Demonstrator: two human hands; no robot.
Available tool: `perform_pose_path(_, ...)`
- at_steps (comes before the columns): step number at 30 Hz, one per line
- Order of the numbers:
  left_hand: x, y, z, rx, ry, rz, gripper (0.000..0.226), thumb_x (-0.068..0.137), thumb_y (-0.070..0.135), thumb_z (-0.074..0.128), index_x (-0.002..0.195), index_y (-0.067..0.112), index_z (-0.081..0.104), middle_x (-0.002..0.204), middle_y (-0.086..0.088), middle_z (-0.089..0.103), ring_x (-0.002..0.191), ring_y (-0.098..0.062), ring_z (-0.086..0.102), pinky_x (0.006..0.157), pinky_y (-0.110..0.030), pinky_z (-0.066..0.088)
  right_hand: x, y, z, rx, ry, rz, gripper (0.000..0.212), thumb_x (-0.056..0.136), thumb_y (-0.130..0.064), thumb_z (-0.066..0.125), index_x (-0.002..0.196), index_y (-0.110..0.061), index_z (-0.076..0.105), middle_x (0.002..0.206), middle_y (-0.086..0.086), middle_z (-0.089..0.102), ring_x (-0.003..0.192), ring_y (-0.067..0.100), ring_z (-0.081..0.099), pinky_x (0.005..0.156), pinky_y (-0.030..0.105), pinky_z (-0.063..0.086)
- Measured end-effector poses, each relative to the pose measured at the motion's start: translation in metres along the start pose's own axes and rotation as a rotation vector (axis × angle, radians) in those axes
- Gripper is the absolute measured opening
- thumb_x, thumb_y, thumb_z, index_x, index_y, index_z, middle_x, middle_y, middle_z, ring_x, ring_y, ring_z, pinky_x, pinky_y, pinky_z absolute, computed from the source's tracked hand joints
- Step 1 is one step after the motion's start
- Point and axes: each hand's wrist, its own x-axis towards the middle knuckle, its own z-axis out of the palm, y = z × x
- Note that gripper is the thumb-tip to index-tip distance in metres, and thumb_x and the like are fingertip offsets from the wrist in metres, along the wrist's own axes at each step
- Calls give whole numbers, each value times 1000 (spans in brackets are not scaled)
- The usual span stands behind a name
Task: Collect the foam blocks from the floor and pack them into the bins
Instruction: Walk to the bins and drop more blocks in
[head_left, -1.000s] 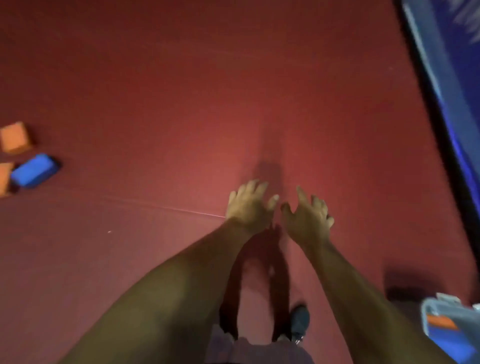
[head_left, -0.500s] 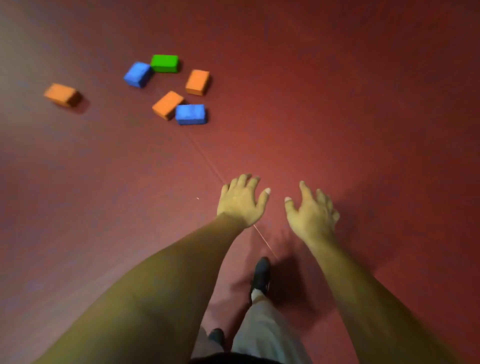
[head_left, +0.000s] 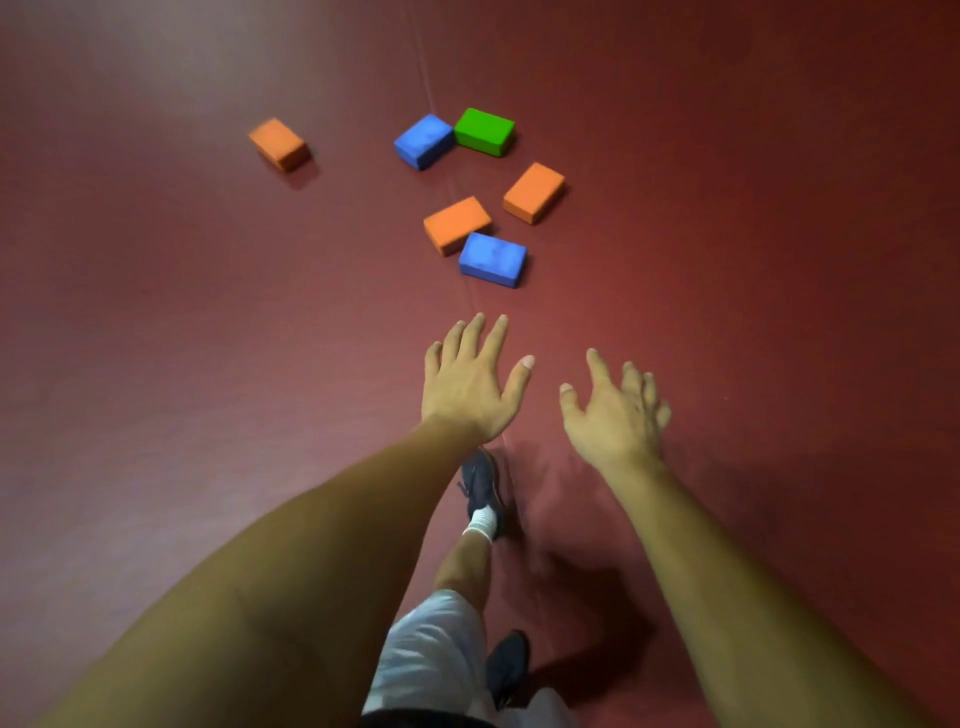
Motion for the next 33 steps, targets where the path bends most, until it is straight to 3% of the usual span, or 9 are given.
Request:
perform_pose_path(6, 166, -18, 2, 2, -83, -106, 72, 99, 67, 21, 161, 30, 16, 169, -2, 13, 155, -24, 6, 124, -50, 8, 153, -53, -19, -76, -49, -51, 66, 99, -57, 43, 159, -38, 24, 165, 15, 22, 153, 38, 13, 120, 56, 13)
perform_pose_path(14, 368, -31, -26, 13, -69, -187, 72, 100, 67, 23, 161, 28, 21, 168, -4, 17, 154, -26, 12, 123, -50, 12, 346, -135, -59, -115, -119, -150, 67, 99, -56, 45, 159, -37, 23, 165, 16, 22, 153, 39, 12, 120, 58, 14)
perform_pose_path(19, 482, -47, -12, -9, -16, -283, 86, 87, 73, 5, 160, 29, 23, 166, -4, 21, 152, -26, 17, 122, -49, 13, 471, -175, -51, -169, -197, -229, 68, 99, -55, 45, 159, -37, 20, 166, 15, 19, 154, 38, 10, 120, 58, 13)
perform_pose_path(25, 604, -111, 94, -2, -58, -382, 91, 83, 74, 0, 160, 30, 20, 167, -4, 19, 153, -26, 15, 122, -49, 13, 631, -206, 48, -282, -285, -380, 72, 97, -56, 47, 160, -37, 18, 165, 14, 17, 153, 37, 7, 118, 59, 13)
perform_pose_path(33, 721, -235, 306, 45, -99, -353, 91, 83, 75, 0, 160, 30, 20, 168, -5, 17, 153, -26, 15, 121, -51, 14, 812, -206, 262, -434, -338, -491, 83, 90, -70, 49, 159, -45, 10, 163, 14, 18, 148, 37, 20, 115, 55, 20)
